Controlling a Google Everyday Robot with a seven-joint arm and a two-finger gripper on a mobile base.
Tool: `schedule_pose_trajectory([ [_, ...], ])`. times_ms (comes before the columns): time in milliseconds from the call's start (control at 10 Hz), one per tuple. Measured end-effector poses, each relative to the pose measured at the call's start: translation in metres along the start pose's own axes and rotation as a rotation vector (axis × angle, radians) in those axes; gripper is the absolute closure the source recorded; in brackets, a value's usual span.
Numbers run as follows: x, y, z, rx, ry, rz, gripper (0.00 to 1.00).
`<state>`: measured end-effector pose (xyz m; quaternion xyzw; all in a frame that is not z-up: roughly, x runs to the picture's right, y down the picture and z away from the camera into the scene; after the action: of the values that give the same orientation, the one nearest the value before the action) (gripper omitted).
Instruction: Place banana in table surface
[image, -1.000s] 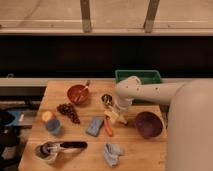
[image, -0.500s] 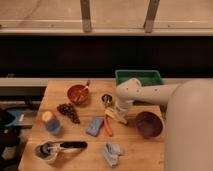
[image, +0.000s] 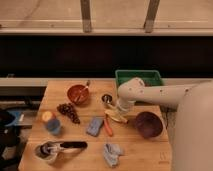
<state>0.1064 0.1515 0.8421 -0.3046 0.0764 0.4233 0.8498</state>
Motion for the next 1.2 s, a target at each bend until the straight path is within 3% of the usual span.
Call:
schedule_pose_trajectory([
  [300, -0.008, -0.006, -0.057, 0.076, -0.059, 0.012, 1.00],
  [700, -0.026, -0.032, -0.146, 0.237, -0.154, 0.037, 1.00],
  [1000, -0.031, -0.055, -0.182, 0.323, -0.227, 0.081, 1.00],
  [1200, -0.032, -0.063, -0.184, 0.342, -0.248, 0.098, 1.00],
])
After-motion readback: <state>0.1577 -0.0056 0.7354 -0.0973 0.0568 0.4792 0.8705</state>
